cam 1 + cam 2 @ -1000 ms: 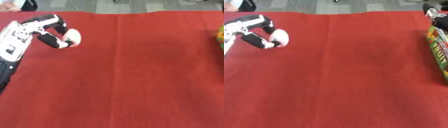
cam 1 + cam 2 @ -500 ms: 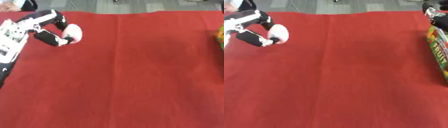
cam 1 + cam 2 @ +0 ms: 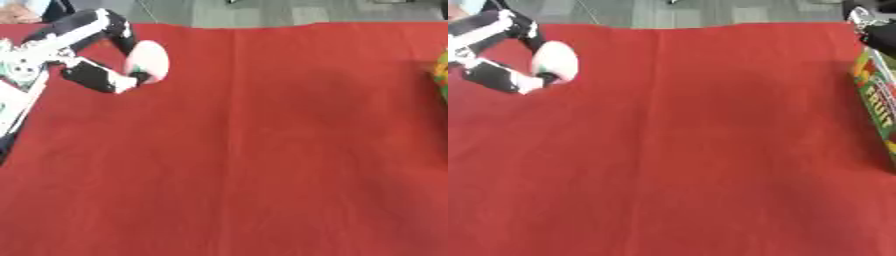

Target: Pick up the objects with one hand, pass them to the other hand, and then place them into the box on the other side of the table.

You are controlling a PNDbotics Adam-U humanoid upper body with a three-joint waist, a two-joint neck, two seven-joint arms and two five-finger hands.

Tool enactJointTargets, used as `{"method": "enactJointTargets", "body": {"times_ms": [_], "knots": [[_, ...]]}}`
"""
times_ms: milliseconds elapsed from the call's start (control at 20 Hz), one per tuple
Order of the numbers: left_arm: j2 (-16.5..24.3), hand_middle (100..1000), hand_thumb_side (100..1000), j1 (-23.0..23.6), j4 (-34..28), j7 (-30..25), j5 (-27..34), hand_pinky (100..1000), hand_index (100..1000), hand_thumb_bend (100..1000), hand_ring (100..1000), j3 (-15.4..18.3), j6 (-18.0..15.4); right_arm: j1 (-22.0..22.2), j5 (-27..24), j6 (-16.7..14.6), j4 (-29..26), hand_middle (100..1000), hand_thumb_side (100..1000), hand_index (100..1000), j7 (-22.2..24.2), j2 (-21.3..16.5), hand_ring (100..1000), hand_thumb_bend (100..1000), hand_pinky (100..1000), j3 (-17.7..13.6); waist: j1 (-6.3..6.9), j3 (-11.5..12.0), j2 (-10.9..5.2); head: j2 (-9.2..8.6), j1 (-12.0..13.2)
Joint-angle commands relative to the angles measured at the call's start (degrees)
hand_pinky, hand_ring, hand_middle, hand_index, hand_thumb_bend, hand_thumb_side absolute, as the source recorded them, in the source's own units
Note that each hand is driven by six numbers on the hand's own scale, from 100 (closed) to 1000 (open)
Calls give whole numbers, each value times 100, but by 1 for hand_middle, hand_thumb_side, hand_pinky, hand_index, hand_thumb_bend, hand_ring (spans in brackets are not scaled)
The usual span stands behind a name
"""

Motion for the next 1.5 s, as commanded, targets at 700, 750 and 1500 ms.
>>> {"method": "enactJointTargets", "body": {"times_ms": [700,750,1500], "knots": [[-206,496,100,169,-347,874,103,689,444,259,530,-169,-435,-1266,313,266,-599,696,248,773,1189,695,791,411,777,901,-166,14,-612,-32,-128],[-250,496,100,172,-372,928,22,689,445,254,530,-184,-466,-1326,385,301,-612,697,251,773,1288,783,791,413,777,964,-176,20,-612,-30,-139],[-1030,497,100,159,-481,1333,-378,689,449,208,528,-348,-785,-1709,1190,636,-464,704,283,778,2310,1604,795,431,776,1693,-254,69,-591,-42,-248]]}}
